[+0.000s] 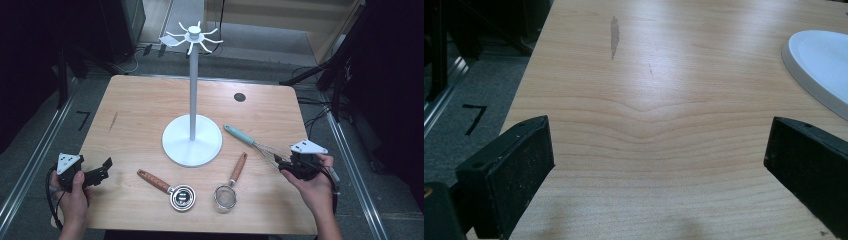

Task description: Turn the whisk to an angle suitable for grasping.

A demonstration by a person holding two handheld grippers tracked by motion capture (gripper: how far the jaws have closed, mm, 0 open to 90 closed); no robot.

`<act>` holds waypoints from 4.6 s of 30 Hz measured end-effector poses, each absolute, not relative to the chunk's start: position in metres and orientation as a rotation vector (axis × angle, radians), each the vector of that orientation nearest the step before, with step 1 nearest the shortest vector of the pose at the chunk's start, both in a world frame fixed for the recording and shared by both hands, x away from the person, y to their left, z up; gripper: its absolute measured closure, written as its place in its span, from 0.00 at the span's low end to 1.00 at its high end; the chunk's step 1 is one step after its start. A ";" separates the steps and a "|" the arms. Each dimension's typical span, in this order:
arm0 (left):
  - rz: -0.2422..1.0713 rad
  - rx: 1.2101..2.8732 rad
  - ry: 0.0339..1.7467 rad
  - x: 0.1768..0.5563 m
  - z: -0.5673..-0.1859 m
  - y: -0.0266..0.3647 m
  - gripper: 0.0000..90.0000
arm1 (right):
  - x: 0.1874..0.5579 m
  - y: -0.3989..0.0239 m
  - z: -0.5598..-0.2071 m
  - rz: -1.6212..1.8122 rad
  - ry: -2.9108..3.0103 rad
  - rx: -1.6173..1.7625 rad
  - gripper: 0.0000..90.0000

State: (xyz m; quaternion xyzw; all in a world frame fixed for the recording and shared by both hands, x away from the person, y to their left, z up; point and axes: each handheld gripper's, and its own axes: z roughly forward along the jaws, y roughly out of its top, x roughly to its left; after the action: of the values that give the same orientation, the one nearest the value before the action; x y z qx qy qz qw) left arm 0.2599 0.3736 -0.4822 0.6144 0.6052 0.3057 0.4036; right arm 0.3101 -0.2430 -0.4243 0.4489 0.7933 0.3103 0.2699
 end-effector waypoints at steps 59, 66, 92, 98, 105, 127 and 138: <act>0.758 1.555 1.532 0.261 -0.482 0.374 0.00 | 0.455 -0.149 -0.455 0.342 2.766 1.016 0.77; 0.757 1.555 1.534 0.261 -0.482 0.374 0.00 | 0.459 -0.151 -0.464 0.330 2.785 1.093 0.76; 0.759 1.555 1.534 0.261 -0.482 0.374 0.00 | 0.442 -0.182 -0.430 0.659 2.576 1.143 0.79; 0.762 1.556 1.533 0.261 -0.482 0.374 0.00 | 0.434 -0.187 -0.419 0.790 2.478 1.137 0.79; 0.760 1.557 1.533 0.261 -0.482 0.374 0.00 | 0.425 -0.192 -0.408 0.914 2.393 1.124 0.79; 0.762 1.556 1.533 0.261 -0.482 0.374 0.00 | 0.403 -0.194 -0.378 1.236 2.166 1.100 0.79; 0.762 1.557 1.534 0.261 -0.482 0.374 0.00 | 0.392 -0.187 -0.364 1.353 2.081 1.053 0.79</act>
State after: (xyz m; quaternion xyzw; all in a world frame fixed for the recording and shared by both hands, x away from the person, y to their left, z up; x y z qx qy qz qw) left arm 0.2606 0.3740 -0.4821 0.6161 0.6067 0.3016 0.4017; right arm 0.3922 -0.1873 -0.3645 0.3808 0.7527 0.4894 0.2211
